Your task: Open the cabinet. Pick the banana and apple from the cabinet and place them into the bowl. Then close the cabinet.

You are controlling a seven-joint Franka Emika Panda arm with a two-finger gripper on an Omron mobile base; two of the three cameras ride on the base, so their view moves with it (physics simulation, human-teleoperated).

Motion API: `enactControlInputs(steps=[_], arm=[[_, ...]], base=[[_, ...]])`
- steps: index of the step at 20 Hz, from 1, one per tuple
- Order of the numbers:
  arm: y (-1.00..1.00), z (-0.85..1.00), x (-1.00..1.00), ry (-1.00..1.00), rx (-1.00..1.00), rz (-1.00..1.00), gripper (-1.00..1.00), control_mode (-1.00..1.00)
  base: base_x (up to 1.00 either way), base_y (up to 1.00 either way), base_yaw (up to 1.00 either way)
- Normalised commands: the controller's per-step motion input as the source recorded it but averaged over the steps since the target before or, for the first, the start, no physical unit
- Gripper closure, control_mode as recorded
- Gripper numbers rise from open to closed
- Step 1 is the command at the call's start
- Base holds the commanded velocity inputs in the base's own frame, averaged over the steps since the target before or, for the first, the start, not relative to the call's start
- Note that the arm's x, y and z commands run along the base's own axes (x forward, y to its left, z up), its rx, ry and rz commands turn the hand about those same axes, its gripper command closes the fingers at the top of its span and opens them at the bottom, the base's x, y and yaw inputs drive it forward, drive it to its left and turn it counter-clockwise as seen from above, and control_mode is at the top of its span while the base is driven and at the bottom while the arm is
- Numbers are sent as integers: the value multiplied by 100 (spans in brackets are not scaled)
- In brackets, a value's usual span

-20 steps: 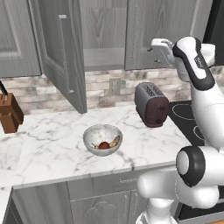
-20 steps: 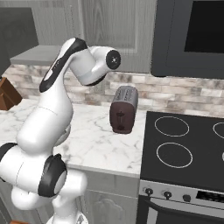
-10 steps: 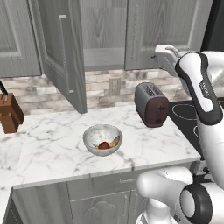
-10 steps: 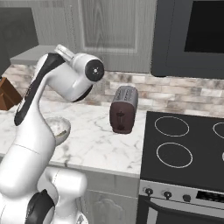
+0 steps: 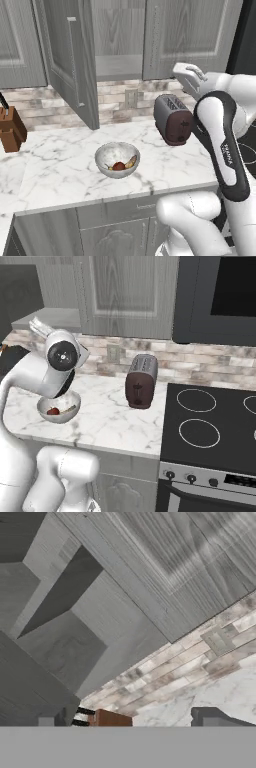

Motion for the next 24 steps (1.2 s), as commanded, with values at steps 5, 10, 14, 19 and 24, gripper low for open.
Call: enactControlInputs(steps=[5,10,14,19,24], arm=[[25,14,-99,10,0,-5,-100,-100],[15,19,-91,18,0,-3,-100,-100],[21,17,-78,20,0,-2,-100,-100],[39,5,-62,11,0,-1,-100,-100],[46,1,-54,5,0,-2,-100,-100]], base=[[0,0,0],[0,0,0],[0,0,0],[0,0,0],[0,0,0]])
